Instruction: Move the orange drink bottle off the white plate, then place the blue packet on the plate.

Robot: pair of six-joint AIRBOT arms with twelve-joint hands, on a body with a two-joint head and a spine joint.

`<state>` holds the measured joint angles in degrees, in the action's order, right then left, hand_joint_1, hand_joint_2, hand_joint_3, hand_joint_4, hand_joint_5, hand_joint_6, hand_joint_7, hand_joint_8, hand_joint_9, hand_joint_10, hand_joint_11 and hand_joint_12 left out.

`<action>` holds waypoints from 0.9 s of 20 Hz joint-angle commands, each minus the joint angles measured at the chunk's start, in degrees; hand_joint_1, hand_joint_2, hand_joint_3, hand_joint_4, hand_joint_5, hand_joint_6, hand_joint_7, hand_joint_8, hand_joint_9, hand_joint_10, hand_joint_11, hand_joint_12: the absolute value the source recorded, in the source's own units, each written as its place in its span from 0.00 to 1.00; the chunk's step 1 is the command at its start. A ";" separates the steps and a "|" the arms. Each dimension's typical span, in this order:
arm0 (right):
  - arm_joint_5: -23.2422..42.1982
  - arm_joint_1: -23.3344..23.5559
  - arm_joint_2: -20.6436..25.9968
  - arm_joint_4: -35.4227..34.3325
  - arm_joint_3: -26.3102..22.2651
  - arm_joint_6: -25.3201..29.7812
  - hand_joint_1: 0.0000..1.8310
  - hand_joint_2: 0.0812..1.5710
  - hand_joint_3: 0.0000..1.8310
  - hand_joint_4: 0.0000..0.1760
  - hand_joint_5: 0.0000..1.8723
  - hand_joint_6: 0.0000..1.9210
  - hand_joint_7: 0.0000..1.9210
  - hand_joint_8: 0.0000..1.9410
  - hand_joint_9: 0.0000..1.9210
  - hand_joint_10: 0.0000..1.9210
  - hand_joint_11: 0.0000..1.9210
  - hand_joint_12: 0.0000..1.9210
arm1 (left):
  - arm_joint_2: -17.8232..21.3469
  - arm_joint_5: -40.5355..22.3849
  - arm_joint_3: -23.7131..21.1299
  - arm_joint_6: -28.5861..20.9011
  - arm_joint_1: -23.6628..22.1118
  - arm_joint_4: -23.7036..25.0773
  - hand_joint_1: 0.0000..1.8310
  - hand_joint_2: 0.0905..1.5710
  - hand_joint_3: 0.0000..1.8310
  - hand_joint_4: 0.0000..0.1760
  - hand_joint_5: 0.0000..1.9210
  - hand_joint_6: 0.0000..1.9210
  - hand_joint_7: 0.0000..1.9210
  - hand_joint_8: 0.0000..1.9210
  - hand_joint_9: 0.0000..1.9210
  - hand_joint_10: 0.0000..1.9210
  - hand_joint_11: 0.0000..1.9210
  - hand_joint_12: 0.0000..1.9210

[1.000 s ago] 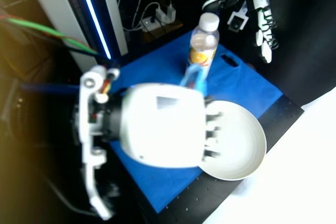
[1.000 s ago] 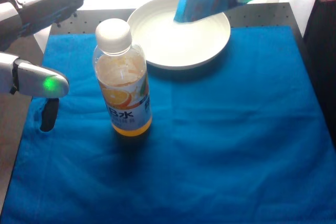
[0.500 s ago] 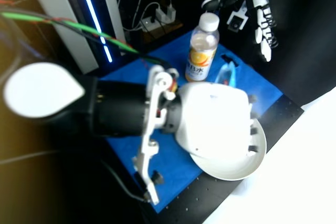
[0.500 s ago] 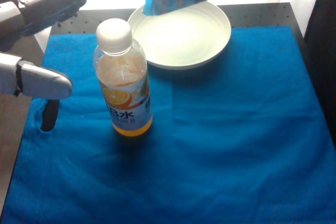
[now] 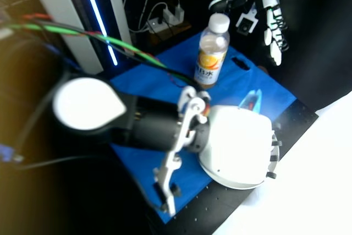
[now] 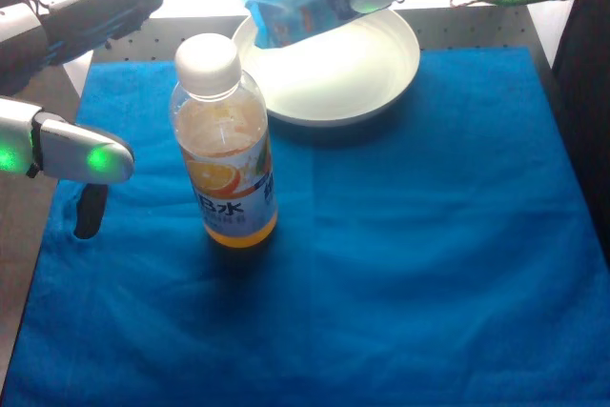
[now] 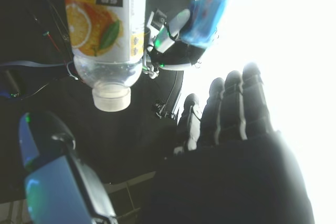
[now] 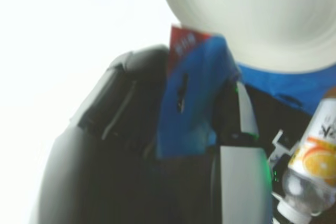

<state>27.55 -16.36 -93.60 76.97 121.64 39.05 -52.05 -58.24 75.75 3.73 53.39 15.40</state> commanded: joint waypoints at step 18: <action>0.05 -4.16 -2.40 -4.08 3.89 0.95 0.67 0.74 0.00 0.00 0.47 0.47 0.43 0.78 0.36 0.86 0.36 0.98 | -0.45 -6.87 -0.17 -0.63 -0.43 -2.02 0.36 0.35 0.00 1.00 0.00 0.00 0.00 0.00 0.00 0.00 0.00 0.00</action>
<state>26.52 -21.06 -95.90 76.01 125.27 39.68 -52.40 -59.02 75.64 3.60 53.39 15.92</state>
